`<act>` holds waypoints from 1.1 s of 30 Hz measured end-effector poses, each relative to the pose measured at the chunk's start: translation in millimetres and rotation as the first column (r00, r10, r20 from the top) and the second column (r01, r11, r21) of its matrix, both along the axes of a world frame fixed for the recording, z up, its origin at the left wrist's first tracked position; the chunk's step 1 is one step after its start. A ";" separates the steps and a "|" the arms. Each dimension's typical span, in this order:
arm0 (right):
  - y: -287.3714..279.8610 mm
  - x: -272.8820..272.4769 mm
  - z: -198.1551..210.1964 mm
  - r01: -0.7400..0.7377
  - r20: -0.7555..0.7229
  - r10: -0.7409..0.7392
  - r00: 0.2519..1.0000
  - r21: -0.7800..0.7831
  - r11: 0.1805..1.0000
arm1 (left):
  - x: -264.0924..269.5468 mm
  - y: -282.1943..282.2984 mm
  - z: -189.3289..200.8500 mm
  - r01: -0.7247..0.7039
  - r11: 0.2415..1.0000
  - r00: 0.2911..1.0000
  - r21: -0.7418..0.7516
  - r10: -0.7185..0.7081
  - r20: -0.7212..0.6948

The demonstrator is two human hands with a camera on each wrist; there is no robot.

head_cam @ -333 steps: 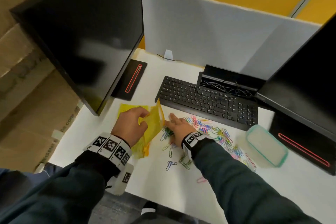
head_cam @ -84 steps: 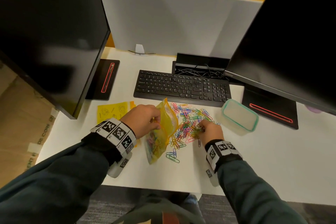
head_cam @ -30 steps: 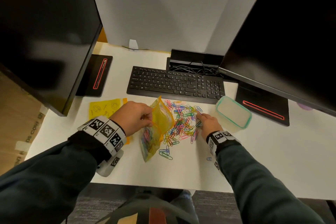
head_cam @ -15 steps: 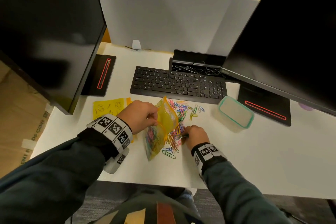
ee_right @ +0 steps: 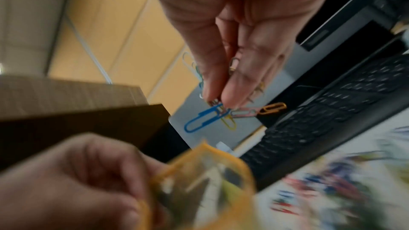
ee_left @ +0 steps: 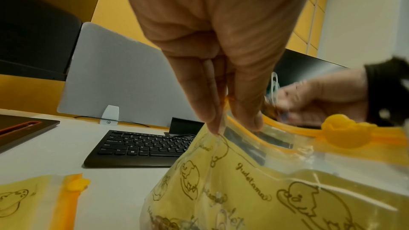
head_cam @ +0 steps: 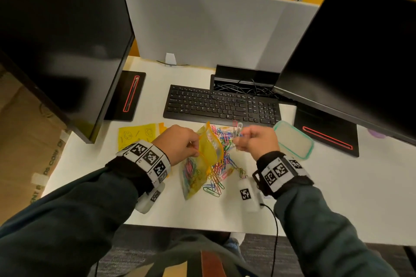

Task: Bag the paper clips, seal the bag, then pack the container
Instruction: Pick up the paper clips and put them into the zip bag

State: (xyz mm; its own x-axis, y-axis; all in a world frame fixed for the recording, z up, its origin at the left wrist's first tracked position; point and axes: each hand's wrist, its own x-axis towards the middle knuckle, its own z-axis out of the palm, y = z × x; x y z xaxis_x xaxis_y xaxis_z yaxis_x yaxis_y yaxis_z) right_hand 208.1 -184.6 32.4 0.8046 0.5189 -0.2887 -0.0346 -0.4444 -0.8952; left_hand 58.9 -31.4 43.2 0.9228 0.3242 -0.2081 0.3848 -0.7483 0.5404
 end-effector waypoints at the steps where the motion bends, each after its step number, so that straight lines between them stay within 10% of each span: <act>1: 5.8 -3.7 9.5 -0.012 -0.052 0.017 0.999 0.080 0.997 | 0.5 0.1 -0.4 -0.001 1.000 1.000 -0.001 0.001 -0.001; 12: 30.9 -38.1 -0.4 -0.304 0.066 0.316 0.947 -0.145 0.942 | -2.3 3.2 -0.3 -0.017 1.000 0.999 -0.002 0.017 0.027; 19: -15.8 -6.2 3.7 -0.111 0.054 0.124 0.991 -0.194 0.975 | -4.1 3.1 -1.8 -0.025 1.000 0.999 0.008 0.025 0.031; 27: -95.7 -8.0 -55.5 -0.194 -0.028 0.271 0.962 -0.770 0.608 | -1.6 3.0 -2.9 -0.026 1.000 0.999 0.003 0.025 0.033; 33: -79.8 -11.3 -67.8 -0.164 0.056 0.306 0.951 -0.747 0.644 | 0.1 0.0 -2.2 -0.016 1.000 0.999 -0.008 0.016 0.035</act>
State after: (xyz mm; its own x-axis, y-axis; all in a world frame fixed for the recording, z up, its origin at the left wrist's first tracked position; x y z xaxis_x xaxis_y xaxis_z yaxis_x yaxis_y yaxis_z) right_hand 196.9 -264.5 -35.3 0.7562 0.3779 -0.5342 0.2763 -0.9244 -0.2628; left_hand 59.0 -31.4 41.0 0.9242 0.3375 -0.1788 0.3777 -0.7378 0.5595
